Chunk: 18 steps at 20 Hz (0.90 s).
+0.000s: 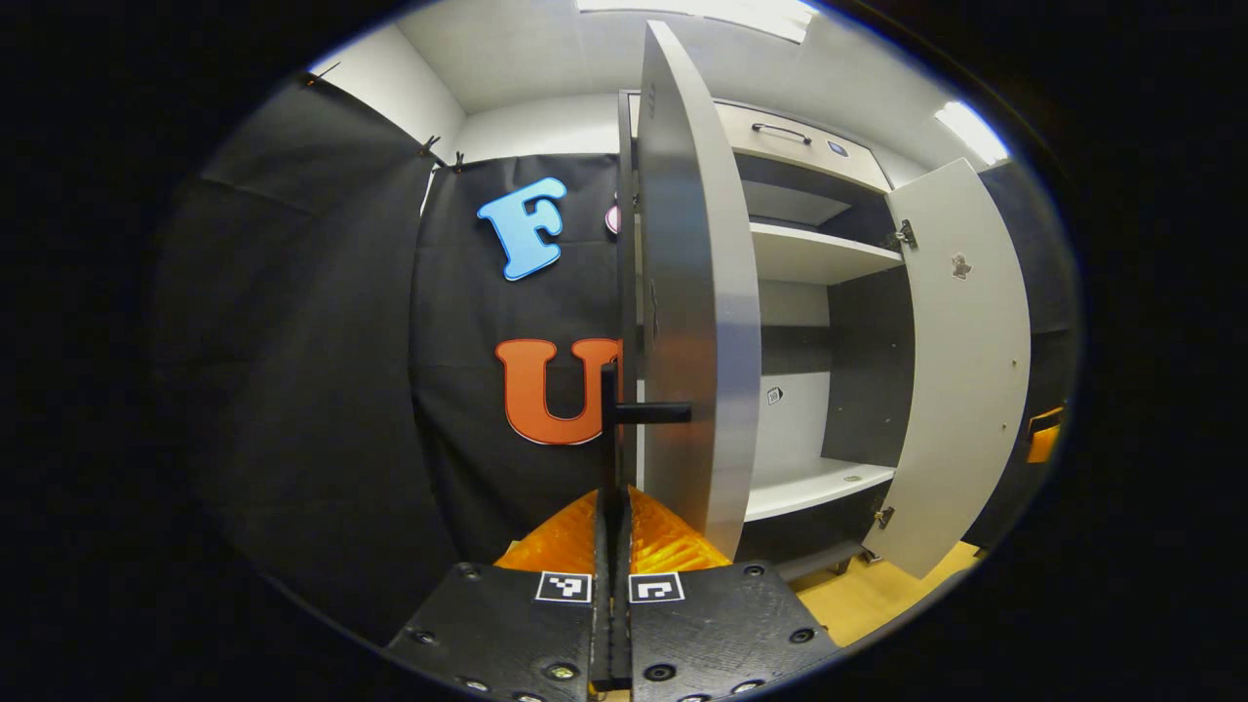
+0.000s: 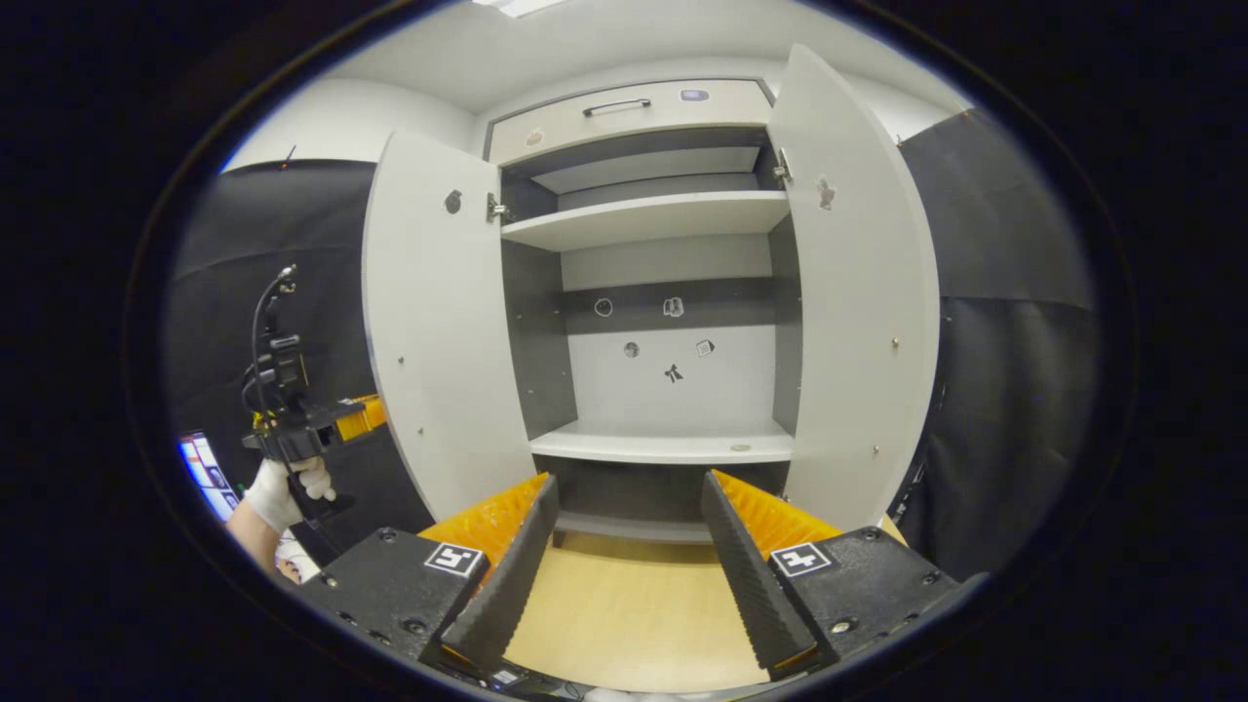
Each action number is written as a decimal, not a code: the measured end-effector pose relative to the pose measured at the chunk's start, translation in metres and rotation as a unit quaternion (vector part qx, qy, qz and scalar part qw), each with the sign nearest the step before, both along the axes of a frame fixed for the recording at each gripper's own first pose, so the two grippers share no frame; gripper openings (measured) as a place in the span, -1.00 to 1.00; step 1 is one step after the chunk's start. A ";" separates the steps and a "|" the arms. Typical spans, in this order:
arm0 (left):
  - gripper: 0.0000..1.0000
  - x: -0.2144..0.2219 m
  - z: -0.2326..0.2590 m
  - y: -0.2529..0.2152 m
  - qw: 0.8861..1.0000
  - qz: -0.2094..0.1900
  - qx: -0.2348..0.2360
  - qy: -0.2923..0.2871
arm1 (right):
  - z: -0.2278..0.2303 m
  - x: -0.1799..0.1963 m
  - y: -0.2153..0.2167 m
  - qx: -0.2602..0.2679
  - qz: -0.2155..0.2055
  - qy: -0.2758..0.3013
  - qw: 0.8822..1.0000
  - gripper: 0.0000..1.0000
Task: Open the right door of the double-door shoe cabinet with the right hand, and open the left door with the left hand.
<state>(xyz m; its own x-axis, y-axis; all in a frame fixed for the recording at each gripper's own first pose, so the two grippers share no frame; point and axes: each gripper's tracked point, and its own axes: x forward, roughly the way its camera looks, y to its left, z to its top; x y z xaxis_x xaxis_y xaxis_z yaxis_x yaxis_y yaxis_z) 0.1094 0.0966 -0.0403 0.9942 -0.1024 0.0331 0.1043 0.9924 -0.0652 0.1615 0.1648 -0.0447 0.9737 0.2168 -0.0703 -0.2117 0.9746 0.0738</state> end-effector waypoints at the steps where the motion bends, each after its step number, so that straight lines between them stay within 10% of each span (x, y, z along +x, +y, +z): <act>1: -1.00 0.000 0.001 0.000 1.000 -0.001 -0.003 0.000 | 0.000 0.001 0.000 0.002 0.000 0.001 1.000 0.84; 5: -0.97 -0.003 0.000 0.008 1.000 0.009 -0.002 0.004 | 0.002 0.001 -0.005 0.000 -0.004 0.000 1.000 0.84; 12: 0.89 -0.022 -0.007 0.043 0.999 0.044 0.015 0.012 | 0.008 0.005 -0.010 0.000 -0.009 -0.006 1.000 0.84; 13: 0.67 -0.028 -0.010 0.045 0.998 0.050 0.022 0.019 | 0.010 0.007 -0.011 0.000 -0.009 -0.008 1.000 0.84; 18: 0.95 -0.067 0.016 0.048 0.994 0.098 0.034 0.021 | 0.018 0.014 -0.021 -0.010 -0.027 -0.023 0.999 0.85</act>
